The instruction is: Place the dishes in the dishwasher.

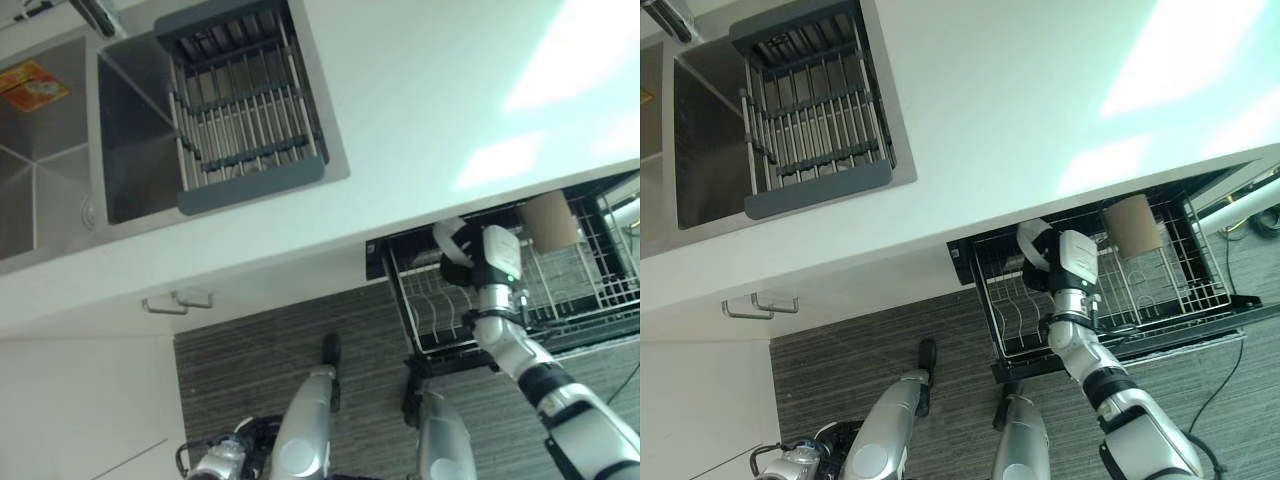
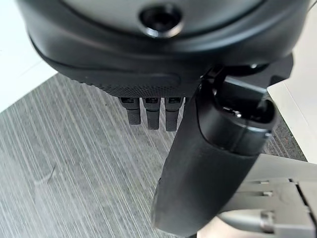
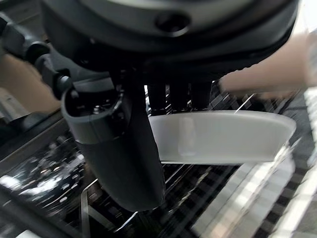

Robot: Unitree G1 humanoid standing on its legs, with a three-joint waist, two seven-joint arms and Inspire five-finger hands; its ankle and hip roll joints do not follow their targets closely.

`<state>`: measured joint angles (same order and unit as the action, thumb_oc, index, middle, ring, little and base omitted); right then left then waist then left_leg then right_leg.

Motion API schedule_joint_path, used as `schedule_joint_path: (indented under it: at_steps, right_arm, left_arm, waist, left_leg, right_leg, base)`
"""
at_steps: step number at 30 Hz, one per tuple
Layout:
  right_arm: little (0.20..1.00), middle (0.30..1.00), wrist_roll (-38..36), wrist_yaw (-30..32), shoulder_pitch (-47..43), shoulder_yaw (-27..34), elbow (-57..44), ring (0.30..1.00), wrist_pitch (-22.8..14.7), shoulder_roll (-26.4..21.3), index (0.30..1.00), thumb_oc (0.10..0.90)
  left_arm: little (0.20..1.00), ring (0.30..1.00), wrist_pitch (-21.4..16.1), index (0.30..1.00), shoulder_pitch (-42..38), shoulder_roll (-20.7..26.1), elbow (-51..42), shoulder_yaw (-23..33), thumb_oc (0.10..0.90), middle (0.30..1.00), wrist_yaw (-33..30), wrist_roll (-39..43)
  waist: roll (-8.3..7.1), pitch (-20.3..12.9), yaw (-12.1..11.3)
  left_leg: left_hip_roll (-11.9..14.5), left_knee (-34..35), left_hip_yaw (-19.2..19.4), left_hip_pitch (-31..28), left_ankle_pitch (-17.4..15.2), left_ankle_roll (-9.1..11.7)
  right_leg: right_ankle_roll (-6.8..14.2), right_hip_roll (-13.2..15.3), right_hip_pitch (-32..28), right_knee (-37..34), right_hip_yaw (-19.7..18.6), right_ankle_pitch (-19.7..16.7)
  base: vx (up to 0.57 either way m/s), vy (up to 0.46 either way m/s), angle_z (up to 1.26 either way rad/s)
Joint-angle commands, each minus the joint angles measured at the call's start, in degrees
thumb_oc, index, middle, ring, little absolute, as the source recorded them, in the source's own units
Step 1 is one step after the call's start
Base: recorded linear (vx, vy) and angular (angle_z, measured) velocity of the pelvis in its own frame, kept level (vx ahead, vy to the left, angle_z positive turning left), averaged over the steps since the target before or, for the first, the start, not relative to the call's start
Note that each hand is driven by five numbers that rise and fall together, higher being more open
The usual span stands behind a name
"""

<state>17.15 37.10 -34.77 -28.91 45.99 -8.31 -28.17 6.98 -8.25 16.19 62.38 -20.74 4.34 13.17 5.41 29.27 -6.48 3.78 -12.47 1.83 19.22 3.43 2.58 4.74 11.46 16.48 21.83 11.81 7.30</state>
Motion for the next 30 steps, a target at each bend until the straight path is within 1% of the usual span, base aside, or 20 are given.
schedule_joint_path:
  at_steps: [1,2,3,4,5,6,7,8,11,12,13,14,20,21,22,24,26,27,28,30]
  right_arm:
    - [0.300,0.300,1.07,-1.20,-2.55,-1.58,0.10,0.300,-0.85,-1.47,0.300,0.400]
    - [0.300,0.300,0.93,-1.16,-2.79,-1.67,0.14,0.300,-0.53,-1.35,0.300,0.400]
    - [0.300,0.300,0.79,-0.85,-3.73,-1.82,1.06,0.300,-0.03,-0.88,0.300,0.400]
    - [0.509,0.509,-0.03,-1.47,-4.05,-1.88,1.47,0.509,0.34,-0.64,0.509,0.540]
    - [0.900,0.900,-2.24,-4.16,-4.25,-1.96,2.05,0.900,1.14,-0.51,0.900,0.800]
    - [0.900,0.900,-3.51,-6.49,-4.10,-2.05,2.16,0.900,1.41,-0.52,0.900,0.800]
    - [0.900,0.900,-5.57,-10.22,-3.92,-2.13,2.49,0.900,1.23,-0.47,0.900,0.800]
    - [0.900,0.900,-9.31,-18.73,-3.54,-2.27,3.02,0.900,0.86,-0.06,0.900,0.800]
    - [0.900,0.900,-14.63,-33.30,-3.13,-2.81,4.19,0.900,3.35,0.60,0.900,0.800]
    - [0.900,0.900,-16.82,-37.39,-3.31,-3.09,7.04,0.900,6.35,1.07,0.900,0.800]
    - [0.900,0.900,-18.53,-38.72,-3.21,-2.87,9.65,0.900,7.91,1.68,0.900,0.800]
    - [0.900,0.900,-18.38,-40.66,-3.34,-2.32,12.12,0.900,8.08,2.66,0.900,0.800]
    - [0.900,0.900,-16.98,-41.46,-2.02,-1.67,15.22,0.900,13.65,6.70,0.900,0.800]
    - [0.900,0.900,-16.62,-41.24,-1.77,-1.73,15.34,0.900,14.38,7.34,0.900,0.800]
    - [0.900,0.900,-16.63,-41.10,-1.47,-1.77,15.53,0.900,14.34,7.71,0.900,0.800]
    - [0.900,0.900,-15.32,-41.09,-0.27,-2.00,15.91,0.900,15.51,9.37,0.900,0.800]
    - [0.900,0.900,-15.44,-40.94,1.02,-2.21,15.86,0.900,16.93,9.82,0.900,0.800]
    - [0.900,0.900,-16.23,-40.44,2.39,-2.08,15.70,0.900,16.69,9.78,0.900,0.800]
    - [0.900,0.900,-17.27,-37.87,3.30,-1.62,15.26,0.900,13.78,9.35,0.900,0.800]
    - [0.900,0.900,-19.59,-33.95,4.35,-1.09,11.65,0.900,11.42,8.31,0.900,0.800]
  left_arm:
    - [0.900,0.900,-1.82,0.900,0.32,-0.77,-1.06,-1.45,0.800,0.900,0.03,2.80]
    - [0.900,0.900,-1.71,0.900,0.17,-0.82,-1.29,-1.59,0.800,0.900,-0.04,3.18]
    - [0.900,0.900,-1.71,0.900,-0.34,-0.85,-1.94,-1.88,0.800,0.900,-0.15,3.92]
    - [0.900,0.900,-1.49,0.900,-0.63,-0.83,-2.25,-2.02,0.800,0.900,-0.27,4.41]
    - [0.900,0.900,-1.29,0.900,-0.68,-0.76,-2.70,-2.12,0.800,0.900,-0.40,5.21]
    - [0.900,0.900,-1.12,0.900,-0.55,-0.75,-3.03,-2.08,0.800,0.900,-0.52,5.63]
    - [0.900,0.900,-0.91,0.900,-0.47,-0.69,-3.43,-1.99,0.800,0.900,-0.71,6.10]
    - [0.900,0.900,-0.65,0.900,-0.41,-0.42,-3.98,-1.61,0.800,0.900,-0.82,6.18]
    - [0.900,0.900,0.34,0.900,-0.80,0.69,-5.13,-1.01,0.800,0.900,-0.58,5.30]
    - [0.900,0.900,0.89,0.900,-1.35,1.41,-5.57,-0.77,0.800,0.900,-0.48,4.46]
    - [0.900,0.900,0.81,0.900,-1.48,1.63,-5.66,-0.86,0.800,0.900,-0.75,4.64]
    - [0.900,0.900,0.46,0.900,-1.74,1.30,-5.29,-1.11,0.800,0.900,-1.05,5.41]
    - [0.900,0.900,-0.11,0.900,-3.17,-0.38,-4.82,-1.99,0.800,0.900,-1.63,7.18]
    - [0.900,0.900,-0.10,0.900,-3.31,-0.62,-4.69,-2.12,0.800,0.900,-1.80,7.55]
    - [0.900,0.900,-0.13,0.900,-3.38,-0.80,-4.53,-2.13,0.800,0.900,-1.87,7.68]
    - [0.900,0.900,0.22,0.900,-3.53,-1.58,-3.74,-2.06,0.800,0.900,-2.31,7.52]
    - [0.900,0.900,0.44,0.900,-3.24,-2.05,-3.00,-2.01,0.800,0.900,-2.85,7.39]
    - [0.900,0.900,0.45,0.900,-2.64,-2.30,-2.48,-1.59,0.800,0.900,-3.18,6.92]
    - [0.900,0.900,0.32,0.900,-2.10,-2.37,-1.93,-1.22,0.800,0.900,-3.77,7.02]
    - [0.900,0.900,0.52,0.900,-0.94,-2.38,-1.83,-0.06,0.800,0.900,-4.20,7.04]
  waist:
    - [-0.12,-1.68,-0.59]
    - [-0.03,-1.42,-0.59]
    - [0.24,-0.34,-0.71]
    - [0.29,0.12,-0.75]
    - [0.36,0.52,-0.83]
    - [0.33,0.53,-0.87]
    - [0.26,0.53,-0.92]
    - [0.07,0.53,-1.03]
    - [-0.37,0.53,-1.34]
    - [-0.73,0.53,-1.80]
    - [-0.91,0.53,-2.03]
    - [-0.92,0.53,-1.98]
    - [-0.75,0.53,-1.18]
    - [-0.70,0.53,-1.03]
    - [-0.68,0.53,-0.92]
    - [-0.81,0.53,-0.57]
    - [-0.97,0.46,-0.37]
    - [-1.15,-0.42,-0.26]
    - [-1.39,-1.41,-0.12]
    - [-1.95,-2.95,0.23]
  left_leg:
    - [0.36,-4.72,-2.52,-0.04,-10.83,1.13]
    - [0.33,-4.72,-2.47,0.22,-10.75,1.11]
    - [0.23,-4.72,-2.38,1.16,-10.44,1.03]
    - [0.21,-4.72,-2.32,1.61,-10.32,0.91]
    - [0.21,-4.72,-2.31,2.42,-10.09,0.84]
    - [0.21,-4.72,-2.32,2.94,-9.97,0.81]
    - [0.21,-4.72,-2.34,3.58,-9.79,0.80]
    - [0.27,-4.72,-2.34,4.43,-9.56,0.82]
    - [0.33,-4.72,-2.54,5.27,-9.24,0.82]
    - [0.57,-4.72,-2.49,5.36,-9.10,0.74]
    - [0.76,-4.72,-2.43,5.19,-9.20,0.64]
    - [0.88,-4.72,-2.27,4.79,-9.35,0.69]
    - [0.95,-4.72,-1.65,4.10,-9.75,0.69]
    - [0.91,-4.72,-1.58,3.94,-9.79,0.72]
    - [0.89,-4.72,-1.54,3.76,-9.83,0.72]
    - [0.76,-4.72,-1.63,2.56,-10.18,0.73]
    - [0.99,-4.72,-1.49,0.71,-10.56,0.93]
    - [1.29,-4.72,-1.29,-0.15,-10.70,1.08]
    - [1.58,-4.72,-1.19,-1.23,-10.90,1.21]
    - [2.17,-4.72,-0.55,-3.01,-11.16,1.50]
  right_leg:
    - [1.48,1.35,-1.45,-4.65,0.69,0.96]
    - [1.49,1.37,-1.18,-4.65,0.69,0.85]
    - [1.52,1.44,-0.23,-4.65,0.74,0.43]
    - [1.52,1.44,0.23,-4.65,0.74,0.23]
    - [1.50,1.41,1.04,-4.65,0.87,-0.06]
    - [1.48,1.36,1.53,-4.65,0.92,-0.18]
    - [1.43,1.28,2.09,-4.65,1.01,-0.28]
    - [1.37,1.22,2.85,-4.65,1.15,-0.48]
    - [1.26,1.13,3.56,-4.65,1.48,-0.71]
    - [1.36,1.24,3.61,-4.65,1.80,-0.89]
    - [1.37,1.21,3.47,-4.65,1.91,-0.88]
    - [1.37,1.17,3.19,-4.65,1.89,-0.81]
    - [1.24,1.10,2.96,-4.65,1.40,-0.68]
    - [1.20,1.03,2.86,-4.65,1.28,-0.61]
    - [1.12,0.95,2.68,-4.65,1.19,-0.50]
    - [0.86,0.45,1.51,-4.65,0.68,0.15]
    - [0.57,0.04,-0.39,-4.65,0.61,1.01]
    - [0.30,-0.19,-1.29,-4.65,0.82,1.48]
    - [-0.06,-0.57,-2.34,-4.65,0.93,1.93]
    - [-0.40,-1.10,-3.94,-4.65,0.98,2.46]
  base:
    - [-0.04,0.046,-0.07]
    - [-0.06,0.035,-0.05]
    - [-0.07,0.024,-0.04]
    - [-0.10,0.018,-0.01]
    - [-0.06,0.005,0.00]
    - [-0.06,0.000,0.03]
    - [-0.05,-0.009,0.05]
    - [-0.04,-0.020,0.11]
    - [-0.02,-0.044,0.06]
    - [-0.01,-0.083,-0.03]
    - [0.00,-0.062,0.00]
    - [0.00,0.000,0.00]
    - [-0.01,0.010,-0.01]
    - [-0.03,0.029,-0.03]
    - [-0.03,0.018,0.02]
    - [-0.06,-0.028,0.06]
    - [-0.06,-0.057,0.09]
    - [-0.03,-0.070,0.09]
    - [-0.02,-0.077,0.18]
    - [-0.01,-0.092,0.30]
